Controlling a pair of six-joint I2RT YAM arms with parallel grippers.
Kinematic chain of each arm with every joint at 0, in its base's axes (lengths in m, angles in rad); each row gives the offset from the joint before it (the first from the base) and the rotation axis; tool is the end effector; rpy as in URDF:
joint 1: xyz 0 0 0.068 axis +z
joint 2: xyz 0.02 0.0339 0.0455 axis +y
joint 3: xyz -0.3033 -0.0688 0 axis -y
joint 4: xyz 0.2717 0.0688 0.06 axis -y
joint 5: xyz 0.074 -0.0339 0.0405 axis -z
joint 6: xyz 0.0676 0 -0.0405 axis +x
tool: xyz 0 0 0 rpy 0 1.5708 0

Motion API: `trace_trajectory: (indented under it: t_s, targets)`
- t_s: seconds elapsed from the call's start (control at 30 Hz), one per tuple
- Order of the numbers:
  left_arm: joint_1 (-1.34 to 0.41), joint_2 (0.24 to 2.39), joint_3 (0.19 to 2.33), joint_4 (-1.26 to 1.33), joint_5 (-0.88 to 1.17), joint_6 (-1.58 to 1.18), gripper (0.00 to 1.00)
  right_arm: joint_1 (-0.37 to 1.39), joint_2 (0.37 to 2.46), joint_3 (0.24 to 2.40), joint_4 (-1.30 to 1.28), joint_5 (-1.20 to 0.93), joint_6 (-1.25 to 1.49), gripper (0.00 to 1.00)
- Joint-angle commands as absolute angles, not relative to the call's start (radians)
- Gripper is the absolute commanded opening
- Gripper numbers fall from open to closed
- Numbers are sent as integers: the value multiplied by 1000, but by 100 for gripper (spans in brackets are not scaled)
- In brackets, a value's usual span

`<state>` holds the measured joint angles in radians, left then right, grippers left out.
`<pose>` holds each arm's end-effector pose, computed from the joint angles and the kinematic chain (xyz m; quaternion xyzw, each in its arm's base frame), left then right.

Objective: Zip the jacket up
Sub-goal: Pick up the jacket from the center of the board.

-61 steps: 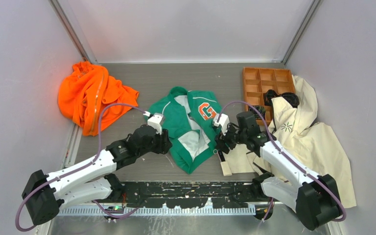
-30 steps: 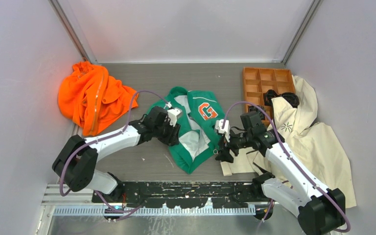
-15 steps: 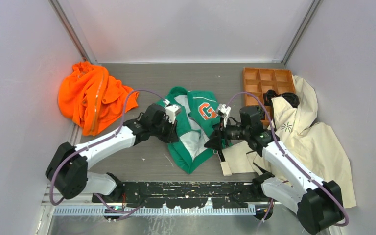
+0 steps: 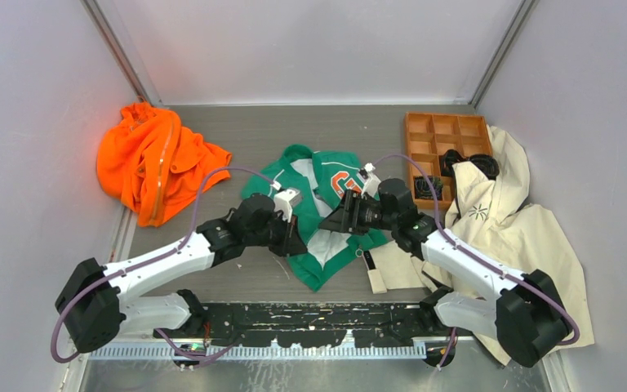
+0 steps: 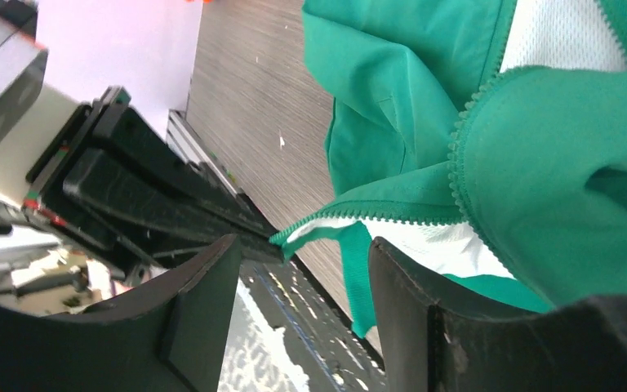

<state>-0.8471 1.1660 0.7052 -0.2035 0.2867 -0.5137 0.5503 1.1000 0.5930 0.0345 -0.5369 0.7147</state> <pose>0.1710 -0.2224 0.2396 0.2093 0.8671 -0.3725 0.2561 0.2092 0.1689 0.2442 -0.0705 0.8310 0.4800 0.2722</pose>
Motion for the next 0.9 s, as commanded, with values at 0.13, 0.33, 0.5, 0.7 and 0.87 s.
trace_trajectory:
  t_s: [0.13,0.33,0.5,0.7,0.87]
  targets:
    - [-901,1164,689,-24,269,-619,0,606,1119,566,93,-401,930,64]
    - [-928,1205,735,-22,244,-624,0,641,1137,565,59,-359,934,63]
    - [-951,1242,773,-35,234,-624,0,665,1141,553,53,-328,931,60]
    - [-980,1296,816,-29,223,-629,1,697,1150,538,54,-300,935,54]
    - [-992,1330,829,-14,242,-643,10,704,1154,540,71,-298,923,30]
